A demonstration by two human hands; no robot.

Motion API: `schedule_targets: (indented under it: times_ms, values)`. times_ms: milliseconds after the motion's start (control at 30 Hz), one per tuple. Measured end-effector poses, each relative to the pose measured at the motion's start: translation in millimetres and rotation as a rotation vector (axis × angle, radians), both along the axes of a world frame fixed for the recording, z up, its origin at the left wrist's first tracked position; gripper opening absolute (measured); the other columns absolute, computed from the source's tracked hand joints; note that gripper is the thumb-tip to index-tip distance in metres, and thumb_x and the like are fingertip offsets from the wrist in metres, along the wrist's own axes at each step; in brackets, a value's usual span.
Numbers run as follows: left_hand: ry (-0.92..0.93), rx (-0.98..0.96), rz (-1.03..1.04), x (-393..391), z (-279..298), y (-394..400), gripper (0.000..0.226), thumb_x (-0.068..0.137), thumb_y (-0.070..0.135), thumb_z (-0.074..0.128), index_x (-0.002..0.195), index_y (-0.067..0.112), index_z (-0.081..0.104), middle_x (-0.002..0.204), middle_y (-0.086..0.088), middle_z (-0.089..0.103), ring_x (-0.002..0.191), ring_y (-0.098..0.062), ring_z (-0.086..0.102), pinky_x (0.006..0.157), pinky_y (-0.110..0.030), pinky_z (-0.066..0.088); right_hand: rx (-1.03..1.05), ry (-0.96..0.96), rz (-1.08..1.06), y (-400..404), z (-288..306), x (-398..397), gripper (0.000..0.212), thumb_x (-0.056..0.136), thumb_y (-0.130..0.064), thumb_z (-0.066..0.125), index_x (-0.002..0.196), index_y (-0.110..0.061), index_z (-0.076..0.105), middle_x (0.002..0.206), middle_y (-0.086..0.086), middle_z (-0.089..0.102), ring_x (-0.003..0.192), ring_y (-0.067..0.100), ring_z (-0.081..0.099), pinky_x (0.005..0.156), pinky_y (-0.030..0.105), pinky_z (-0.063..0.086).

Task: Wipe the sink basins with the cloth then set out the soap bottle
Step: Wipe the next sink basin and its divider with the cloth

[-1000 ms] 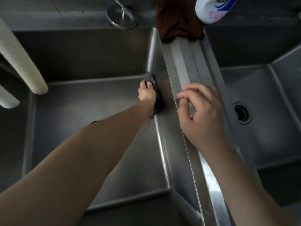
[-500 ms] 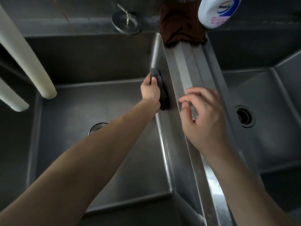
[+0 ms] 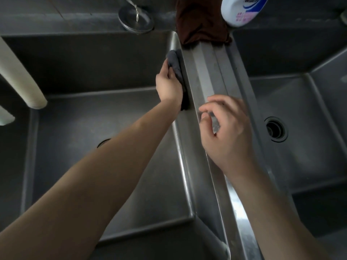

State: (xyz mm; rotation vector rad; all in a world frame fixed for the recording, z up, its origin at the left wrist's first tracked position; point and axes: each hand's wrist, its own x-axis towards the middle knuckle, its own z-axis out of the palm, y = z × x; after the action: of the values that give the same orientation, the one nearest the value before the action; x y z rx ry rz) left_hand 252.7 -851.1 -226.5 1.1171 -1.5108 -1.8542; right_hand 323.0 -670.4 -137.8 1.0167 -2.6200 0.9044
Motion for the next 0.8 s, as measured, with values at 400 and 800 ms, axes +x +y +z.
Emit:
schedule_targets:
  times_ms: [400, 800]
  values:
    - [-0.256, 0.054, -0.098, 42.1, -41.4, 25.0, 0.037, 0.104, 0.025, 0.041, 0.135, 0.019, 0.06, 0.116, -0.003, 0.07, 0.106, -0.012, 0.067, 0.097, -0.025, 0.05, -0.028, 0.028, 0.0, -1.0, -1.9, -1.5, 0.016, 0.092, -0.013, 0.057, 0.092, -0.007, 0.073, 0.108, 0.006, 0.067, 0.11, 0.027, 0.059, 0.092, 0.022, 0.043]
    - [0.016, -0.078, -0.138, 93.8, 36.7, 66.8, 0.044, 0.104, 0.029, 0.039, 0.144, 0.019, 0.052, 0.134, -0.006, 0.06, 0.125, -0.012, 0.055, 0.114, -0.027, 0.037, -0.147, 0.053, -0.049, 1.8, 1.8, 0.0, 0.02, 0.09, -0.003, 0.055, 0.095, -0.003, 0.074, 0.103, 0.008, 0.071, 0.104, 0.028, 0.063, 0.092, 0.026, 0.047]
